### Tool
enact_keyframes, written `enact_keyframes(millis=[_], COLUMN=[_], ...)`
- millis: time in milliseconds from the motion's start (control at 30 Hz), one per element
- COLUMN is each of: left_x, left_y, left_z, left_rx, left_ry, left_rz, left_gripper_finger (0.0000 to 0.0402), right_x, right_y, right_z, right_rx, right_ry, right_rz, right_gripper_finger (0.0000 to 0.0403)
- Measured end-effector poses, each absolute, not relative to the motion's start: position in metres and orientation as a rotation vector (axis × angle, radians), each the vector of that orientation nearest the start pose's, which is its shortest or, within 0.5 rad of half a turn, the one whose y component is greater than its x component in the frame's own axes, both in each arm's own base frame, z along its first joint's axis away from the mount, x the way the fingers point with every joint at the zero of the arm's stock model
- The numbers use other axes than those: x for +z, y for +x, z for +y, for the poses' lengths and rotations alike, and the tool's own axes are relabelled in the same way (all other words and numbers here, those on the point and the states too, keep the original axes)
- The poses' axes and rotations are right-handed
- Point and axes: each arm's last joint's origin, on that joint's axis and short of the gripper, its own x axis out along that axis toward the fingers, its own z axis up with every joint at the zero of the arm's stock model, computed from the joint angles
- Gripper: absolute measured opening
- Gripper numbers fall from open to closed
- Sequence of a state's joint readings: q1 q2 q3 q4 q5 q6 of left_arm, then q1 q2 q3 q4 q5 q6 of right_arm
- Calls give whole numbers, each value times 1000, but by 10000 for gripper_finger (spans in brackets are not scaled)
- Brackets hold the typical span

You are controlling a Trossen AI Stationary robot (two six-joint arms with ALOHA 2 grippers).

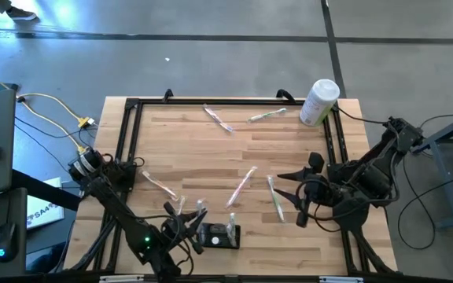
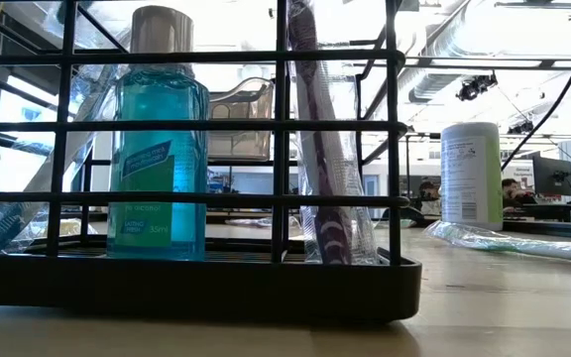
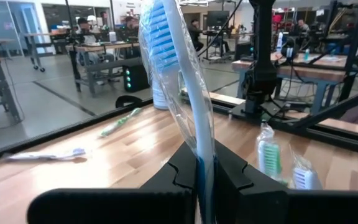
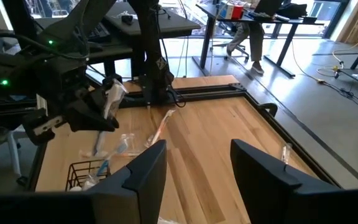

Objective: Pick & Place toothbrushing station
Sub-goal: Put the blue toothbrush into the black wire organizer

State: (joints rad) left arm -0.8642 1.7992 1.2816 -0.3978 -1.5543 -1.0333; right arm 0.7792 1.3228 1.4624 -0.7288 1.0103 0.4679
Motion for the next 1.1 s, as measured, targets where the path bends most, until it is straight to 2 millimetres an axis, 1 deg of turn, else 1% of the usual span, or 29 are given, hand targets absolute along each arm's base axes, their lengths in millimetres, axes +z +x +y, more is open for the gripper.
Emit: enact_keyframes(millis=[333, 567, 700, 967, 1100], left_x=[212, 199, 194, 193, 183], left_y=[264, 266, 266, 266, 268], left_z=[-260, -263, -264, -263, -265], left_rx=[713, 712, 712, 709, 708], left_ry=[-150, -177, -194, -189, -201], left_rz=[-58, -68, -75, -65, -66], left_gripper_finger=[15, 15, 15, 15, 15], right_x=[407, 406, 406, 405, 405], right_y=[201, 205, 207, 207, 207], right_z=[164, 160, 158, 159, 159], right_rx=[-296, -292, -281, -266, -264], right_ry=[-37, -45, -38, -45, -54], right_rz=[311, 326, 338, 345, 346], right_gripper_finger=[171, 171, 171, 171, 171])
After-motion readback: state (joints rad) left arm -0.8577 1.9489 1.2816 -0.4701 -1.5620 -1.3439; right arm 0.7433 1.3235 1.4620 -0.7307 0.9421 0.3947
